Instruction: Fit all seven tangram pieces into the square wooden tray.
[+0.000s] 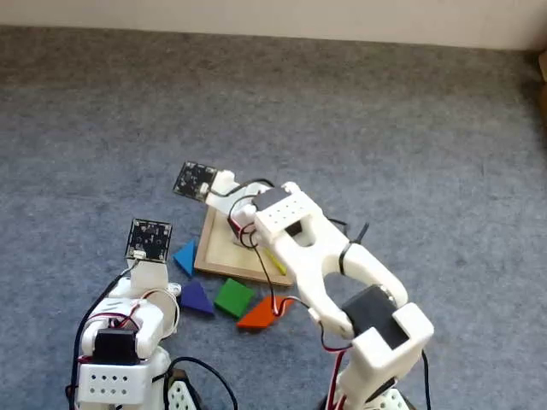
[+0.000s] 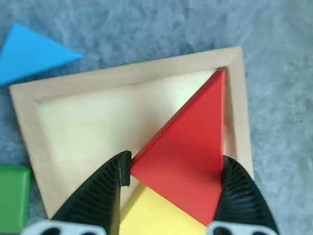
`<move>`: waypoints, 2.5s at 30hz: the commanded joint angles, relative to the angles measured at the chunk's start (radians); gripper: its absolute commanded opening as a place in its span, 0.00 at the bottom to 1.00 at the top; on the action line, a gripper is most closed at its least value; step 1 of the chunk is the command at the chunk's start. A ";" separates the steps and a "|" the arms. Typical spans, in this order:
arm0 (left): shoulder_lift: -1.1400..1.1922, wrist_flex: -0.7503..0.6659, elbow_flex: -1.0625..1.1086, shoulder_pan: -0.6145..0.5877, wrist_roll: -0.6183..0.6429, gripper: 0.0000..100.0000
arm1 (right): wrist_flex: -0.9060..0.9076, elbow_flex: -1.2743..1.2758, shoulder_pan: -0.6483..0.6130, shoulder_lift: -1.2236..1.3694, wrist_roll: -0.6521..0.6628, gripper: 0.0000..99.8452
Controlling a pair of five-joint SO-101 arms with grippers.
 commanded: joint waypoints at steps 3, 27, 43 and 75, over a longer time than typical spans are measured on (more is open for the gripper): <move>-0.053 0.005 0.019 -0.010 0.005 0.01 | 0.018 -0.084 0.021 -0.018 0.011 0.14; -0.053 0.005 0.019 -0.010 0.005 0.01 | 0.019 -0.085 0.048 0.027 0.081 0.29; -0.053 0.005 0.019 -0.010 0.005 0.01 | 0.101 -0.084 0.091 -0.124 -0.086 0.28; -0.053 0.005 0.019 -0.010 0.005 0.01 | 0.578 -0.334 0.300 -0.122 -0.542 0.11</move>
